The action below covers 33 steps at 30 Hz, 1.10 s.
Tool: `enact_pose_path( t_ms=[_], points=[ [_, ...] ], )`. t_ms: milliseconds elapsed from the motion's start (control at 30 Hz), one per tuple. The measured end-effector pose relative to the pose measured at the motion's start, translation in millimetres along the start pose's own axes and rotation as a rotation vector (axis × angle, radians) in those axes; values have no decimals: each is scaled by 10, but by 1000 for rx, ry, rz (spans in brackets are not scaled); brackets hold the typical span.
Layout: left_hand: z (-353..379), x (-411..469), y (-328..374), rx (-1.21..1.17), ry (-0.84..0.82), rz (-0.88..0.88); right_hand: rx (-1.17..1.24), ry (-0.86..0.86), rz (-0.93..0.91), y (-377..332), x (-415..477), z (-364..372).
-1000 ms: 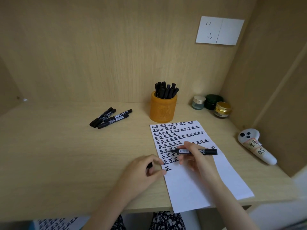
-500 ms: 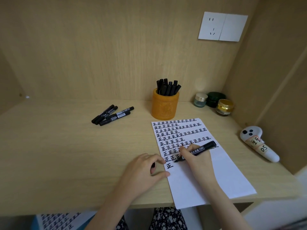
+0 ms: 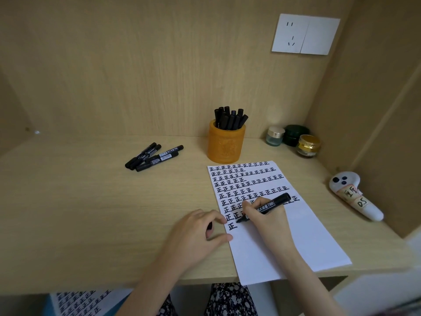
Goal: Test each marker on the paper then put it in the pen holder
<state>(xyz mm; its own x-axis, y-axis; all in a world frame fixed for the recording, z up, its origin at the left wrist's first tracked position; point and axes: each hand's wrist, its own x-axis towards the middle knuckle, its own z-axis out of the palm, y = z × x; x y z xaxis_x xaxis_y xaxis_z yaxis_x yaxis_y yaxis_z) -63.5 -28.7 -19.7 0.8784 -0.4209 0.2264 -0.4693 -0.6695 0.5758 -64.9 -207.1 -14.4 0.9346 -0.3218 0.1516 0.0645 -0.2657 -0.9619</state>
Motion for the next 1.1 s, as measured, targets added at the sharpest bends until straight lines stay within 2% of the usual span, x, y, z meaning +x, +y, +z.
enact_pose_path(
  t_ms=[400,1100],
  points=[
    [-4,-4,6,-7,-13,-21,-29,69,10,15,1,-2],
    [-9,-9,15,2,-20,-34,-57,16,26,11,2,-17]
  ],
)
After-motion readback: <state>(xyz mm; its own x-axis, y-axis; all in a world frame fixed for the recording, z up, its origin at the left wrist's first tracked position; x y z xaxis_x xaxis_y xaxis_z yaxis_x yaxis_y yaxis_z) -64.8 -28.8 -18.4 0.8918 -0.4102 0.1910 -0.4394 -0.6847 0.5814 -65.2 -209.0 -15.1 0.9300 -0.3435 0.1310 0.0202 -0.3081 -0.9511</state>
